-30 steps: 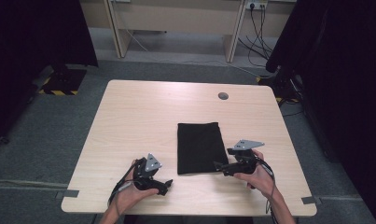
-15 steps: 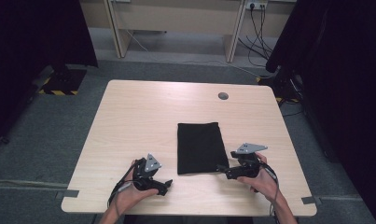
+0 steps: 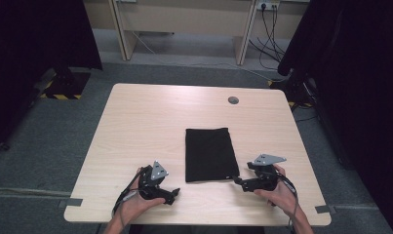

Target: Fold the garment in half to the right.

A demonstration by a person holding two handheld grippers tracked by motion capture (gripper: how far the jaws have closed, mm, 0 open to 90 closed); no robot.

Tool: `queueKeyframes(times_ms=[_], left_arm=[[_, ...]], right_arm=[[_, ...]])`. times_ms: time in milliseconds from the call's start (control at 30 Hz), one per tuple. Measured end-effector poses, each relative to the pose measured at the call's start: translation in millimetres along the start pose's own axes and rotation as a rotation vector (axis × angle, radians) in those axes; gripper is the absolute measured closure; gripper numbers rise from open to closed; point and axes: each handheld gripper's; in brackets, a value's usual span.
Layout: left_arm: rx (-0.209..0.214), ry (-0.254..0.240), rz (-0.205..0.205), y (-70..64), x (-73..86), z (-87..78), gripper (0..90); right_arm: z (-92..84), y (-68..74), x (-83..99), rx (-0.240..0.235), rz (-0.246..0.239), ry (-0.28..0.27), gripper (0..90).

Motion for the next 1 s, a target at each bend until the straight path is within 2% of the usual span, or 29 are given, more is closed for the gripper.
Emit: queueKeyframes(times_ms=[433, 767, 1000], left_arm=[[0.007, 0.001, 0.006, -0.8, 2.4, -2.4, 0.0], [0.008, 0.002, 0.009, -3.0, 6.0, -5.9, 0.0], [0.012, 0.003, 0.013, -5.1, 8.9, -8.7, 0.0]], right_arm=[[-9.8, 3.3, 14.5, 0.026, -0.013, 0.028, 16.0], [-19.1, 4.2, 27.4, 0.077, -0.04, 0.049, 15.4], [-27.7, 7.6, 36.3, 0.096, -0.03, 0.046, 14.6]])
Point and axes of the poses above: each handheld gripper's, and its own axes: z roughly forward along the jaws, x roughly out of its underside, y roughly to its left, and after that the axes turned 6 degrees about -z, right-handed
